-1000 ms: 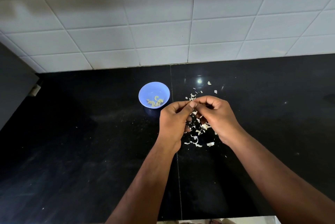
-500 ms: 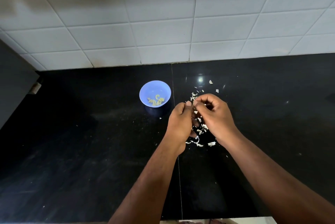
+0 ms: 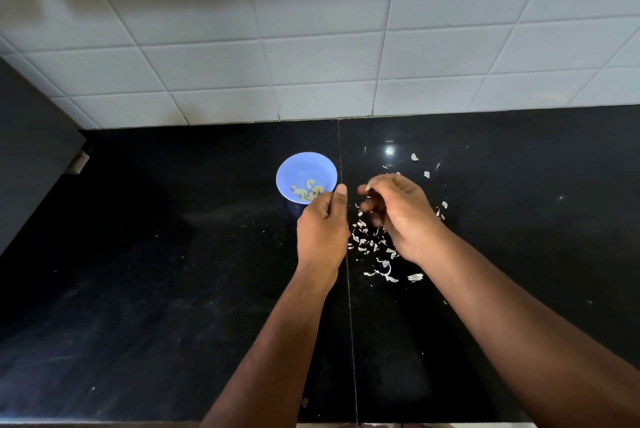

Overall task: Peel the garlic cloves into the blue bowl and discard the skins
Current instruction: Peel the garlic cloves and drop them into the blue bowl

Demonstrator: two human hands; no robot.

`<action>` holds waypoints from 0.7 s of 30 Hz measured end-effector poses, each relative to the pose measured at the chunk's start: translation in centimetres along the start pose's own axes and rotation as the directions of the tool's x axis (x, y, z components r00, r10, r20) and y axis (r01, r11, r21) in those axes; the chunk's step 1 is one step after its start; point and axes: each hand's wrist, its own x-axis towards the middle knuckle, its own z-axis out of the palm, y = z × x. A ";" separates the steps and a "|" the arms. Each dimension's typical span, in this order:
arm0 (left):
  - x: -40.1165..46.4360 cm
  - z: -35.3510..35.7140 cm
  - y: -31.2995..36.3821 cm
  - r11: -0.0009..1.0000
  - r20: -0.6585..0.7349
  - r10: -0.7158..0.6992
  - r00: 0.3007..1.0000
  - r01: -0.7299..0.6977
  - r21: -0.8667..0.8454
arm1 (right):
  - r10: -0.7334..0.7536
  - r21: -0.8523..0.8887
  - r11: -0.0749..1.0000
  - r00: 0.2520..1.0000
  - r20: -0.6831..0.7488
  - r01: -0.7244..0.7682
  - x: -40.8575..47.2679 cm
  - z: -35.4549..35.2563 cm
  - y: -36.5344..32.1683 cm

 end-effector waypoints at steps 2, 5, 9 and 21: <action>0.2 -0.9 -0.7 0.999 -0.036 -0.038 0.999 0.039 0.016 | -0.056 -0.194 0.978 0.995 0.083 0.071 0.9 0.9 -0.3; 0.4 -1.5 -1.7 0.995 -0.076 -0.102 0.992 0.103 0.011 | -0.144 -0.409 0.887 0.970 0.197 0.215 2.4 2.7 -1.0; 0.7 -2.0 -2.4 0.990 -0.055 -0.134 0.990 0.136 0.041 | -0.194 -0.560 0.773 0.951 0.240 0.299 4.6 4.6 -1.0; -0.5 0.7 -1.7 0.895 0.157 -0.041 0.987 -0.034 0.446 | -0.167 -0.841 0.475 0.965 0.204 0.260 3.0 -7.3 -1.2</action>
